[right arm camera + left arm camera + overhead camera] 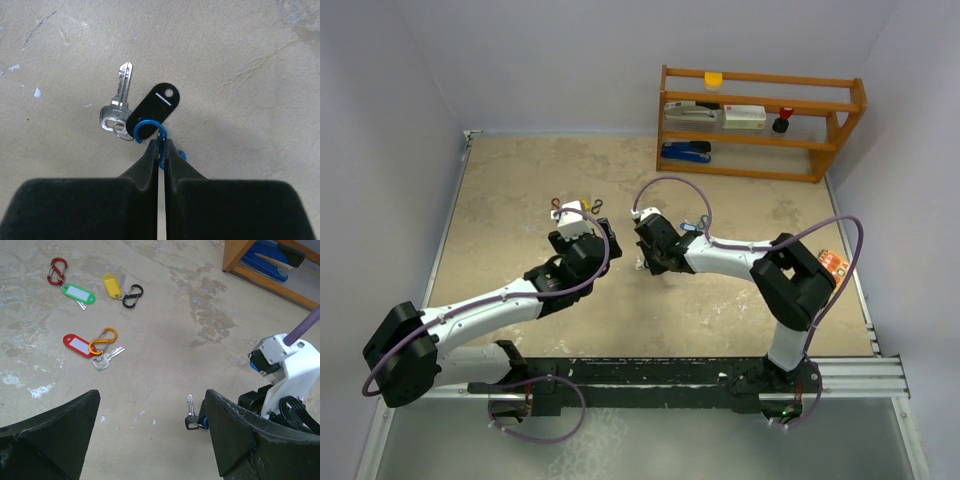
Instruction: Put the keys on the keyring
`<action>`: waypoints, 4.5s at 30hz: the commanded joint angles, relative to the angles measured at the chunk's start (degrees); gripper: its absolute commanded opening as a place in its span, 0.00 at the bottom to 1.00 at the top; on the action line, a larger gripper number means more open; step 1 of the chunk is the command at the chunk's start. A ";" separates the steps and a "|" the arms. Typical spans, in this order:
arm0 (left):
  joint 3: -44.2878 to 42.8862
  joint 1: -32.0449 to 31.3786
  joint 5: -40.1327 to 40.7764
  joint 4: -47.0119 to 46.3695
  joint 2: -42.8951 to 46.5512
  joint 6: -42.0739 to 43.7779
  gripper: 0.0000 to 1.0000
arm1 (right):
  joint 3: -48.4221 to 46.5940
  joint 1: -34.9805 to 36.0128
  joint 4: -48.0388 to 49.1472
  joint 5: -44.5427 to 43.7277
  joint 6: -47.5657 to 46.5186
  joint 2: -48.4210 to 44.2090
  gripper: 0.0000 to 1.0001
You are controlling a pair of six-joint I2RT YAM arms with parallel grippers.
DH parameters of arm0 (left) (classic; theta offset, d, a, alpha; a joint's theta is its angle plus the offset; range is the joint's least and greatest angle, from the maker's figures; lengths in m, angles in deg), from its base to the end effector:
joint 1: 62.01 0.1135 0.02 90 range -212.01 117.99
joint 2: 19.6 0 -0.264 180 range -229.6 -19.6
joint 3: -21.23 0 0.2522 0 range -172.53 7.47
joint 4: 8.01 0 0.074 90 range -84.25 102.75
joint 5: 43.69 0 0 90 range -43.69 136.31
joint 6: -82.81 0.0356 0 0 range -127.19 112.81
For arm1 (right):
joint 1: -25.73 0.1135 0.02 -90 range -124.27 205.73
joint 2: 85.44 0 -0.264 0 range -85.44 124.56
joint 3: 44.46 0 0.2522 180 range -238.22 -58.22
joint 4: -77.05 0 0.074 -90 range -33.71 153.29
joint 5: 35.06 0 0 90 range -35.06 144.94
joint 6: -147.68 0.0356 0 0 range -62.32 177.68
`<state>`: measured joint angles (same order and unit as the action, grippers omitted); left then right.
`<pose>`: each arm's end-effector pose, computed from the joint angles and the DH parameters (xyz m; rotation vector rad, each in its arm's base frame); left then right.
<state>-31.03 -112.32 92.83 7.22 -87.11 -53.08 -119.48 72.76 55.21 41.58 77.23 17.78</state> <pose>0.1778 -0.1737 0.2411 -0.3892 1.8965 -0.2604 0.2599 0.2669 0.1681 -0.4757 2.3804 0.2465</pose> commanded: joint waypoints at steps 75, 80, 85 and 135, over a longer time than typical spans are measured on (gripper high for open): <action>0.70 0.83 1.82 0.28 3.26 0.12 0.83 | -4.19 2.06 -0.95 -1.40 1.72 1.12 0.00; 0.78 0.82 1.91 0.22 3.12 0.10 0.83 | -3.85 2.36 -0.89 -1.65 1.67 0.37 0.00; 0.80 0.82 1.91 0.19 3.08 0.03 0.83 | -3.63 2.70 -1.22 -1.87 1.77 -0.49 0.00; 1.32 0.82 1.99 0.90 4.51 -0.34 0.83 | -7.15 5.88 -16.47 -10.91 -1.05 -13.98 0.00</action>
<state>-30.12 -111.90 93.49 8.51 -83.94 -53.08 -123.59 78.35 41.57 33.34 77.80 5.23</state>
